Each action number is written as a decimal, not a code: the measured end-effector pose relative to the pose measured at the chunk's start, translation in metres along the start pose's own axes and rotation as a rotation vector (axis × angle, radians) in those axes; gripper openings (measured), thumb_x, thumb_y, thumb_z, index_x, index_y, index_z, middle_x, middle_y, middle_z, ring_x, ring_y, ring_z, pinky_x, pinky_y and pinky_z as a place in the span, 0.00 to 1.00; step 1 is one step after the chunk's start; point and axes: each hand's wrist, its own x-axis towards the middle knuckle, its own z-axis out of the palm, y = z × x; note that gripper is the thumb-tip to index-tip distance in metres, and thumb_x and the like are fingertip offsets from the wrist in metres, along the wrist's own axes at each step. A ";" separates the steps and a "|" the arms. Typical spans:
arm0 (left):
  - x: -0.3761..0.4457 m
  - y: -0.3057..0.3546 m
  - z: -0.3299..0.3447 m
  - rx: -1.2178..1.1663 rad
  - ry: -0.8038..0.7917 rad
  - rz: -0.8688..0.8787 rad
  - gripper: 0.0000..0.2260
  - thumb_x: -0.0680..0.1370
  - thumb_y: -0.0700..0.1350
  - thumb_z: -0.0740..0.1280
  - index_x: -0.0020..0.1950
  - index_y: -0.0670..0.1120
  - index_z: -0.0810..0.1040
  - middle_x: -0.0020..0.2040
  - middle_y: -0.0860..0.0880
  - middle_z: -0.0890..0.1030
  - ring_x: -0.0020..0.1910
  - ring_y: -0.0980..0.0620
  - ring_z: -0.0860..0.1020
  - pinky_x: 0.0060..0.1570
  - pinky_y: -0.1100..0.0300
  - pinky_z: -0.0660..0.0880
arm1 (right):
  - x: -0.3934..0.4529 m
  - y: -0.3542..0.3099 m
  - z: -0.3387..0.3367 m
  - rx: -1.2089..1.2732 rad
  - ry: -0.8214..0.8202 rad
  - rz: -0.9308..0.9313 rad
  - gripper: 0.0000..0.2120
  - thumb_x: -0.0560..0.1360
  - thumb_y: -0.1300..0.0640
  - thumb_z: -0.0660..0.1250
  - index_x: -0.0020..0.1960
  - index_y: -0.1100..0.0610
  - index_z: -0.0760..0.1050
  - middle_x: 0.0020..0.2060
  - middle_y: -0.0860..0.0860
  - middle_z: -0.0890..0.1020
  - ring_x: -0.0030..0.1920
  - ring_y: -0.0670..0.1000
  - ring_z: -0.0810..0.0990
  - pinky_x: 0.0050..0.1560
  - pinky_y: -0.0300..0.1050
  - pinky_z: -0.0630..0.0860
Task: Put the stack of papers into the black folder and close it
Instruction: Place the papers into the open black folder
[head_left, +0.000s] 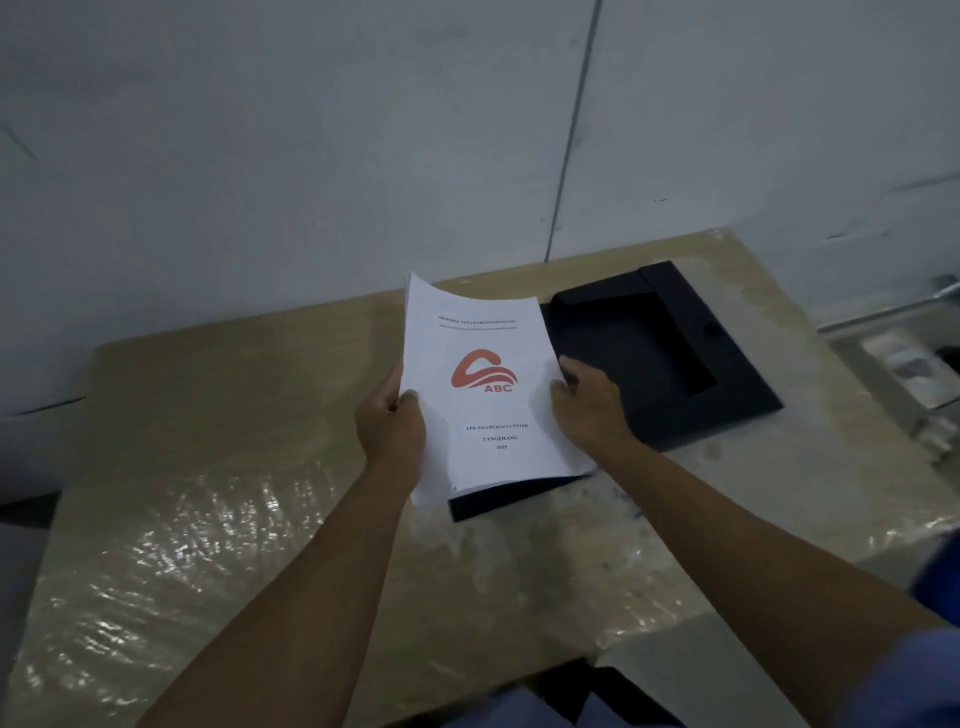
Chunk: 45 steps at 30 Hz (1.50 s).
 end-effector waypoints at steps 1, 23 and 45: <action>-0.007 -0.002 0.013 -0.011 0.018 -0.013 0.22 0.80 0.34 0.62 0.70 0.50 0.80 0.63 0.53 0.84 0.56 0.54 0.82 0.49 0.68 0.76 | 0.004 0.011 -0.013 -0.008 -0.027 0.001 0.16 0.81 0.60 0.62 0.68 0.60 0.76 0.62 0.55 0.81 0.54 0.51 0.79 0.58 0.42 0.73; -0.030 -0.054 0.114 0.140 0.237 -0.033 0.22 0.80 0.35 0.62 0.72 0.51 0.77 0.61 0.55 0.82 0.50 0.59 0.82 0.40 0.74 0.75 | 0.049 0.224 -0.154 -0.708 -0.125 -0.380 0.41 0.76 0.40 0.69 0.79 0.64 0.61 0.80 0.63 0.60 0.81 0.63 0.57 0.79 0.62 0.58; -0.014 -0.075 0.166 0.263 0.115 -0.151 0.22 0.81 0.43 0.63 0.72 0.64 0.74 0.49 0.70 0.81 0.46 0.64 0.79 0.46 0.65 0.76 | 0.061 0.258 -0.149 -0.757 0.048 -0.440 0.42 0.77 0.38 0.66 0.77 0.68 0.63 0.78 0.64 0.65 0.79 0.62 0.63 0.79 0.59 0.61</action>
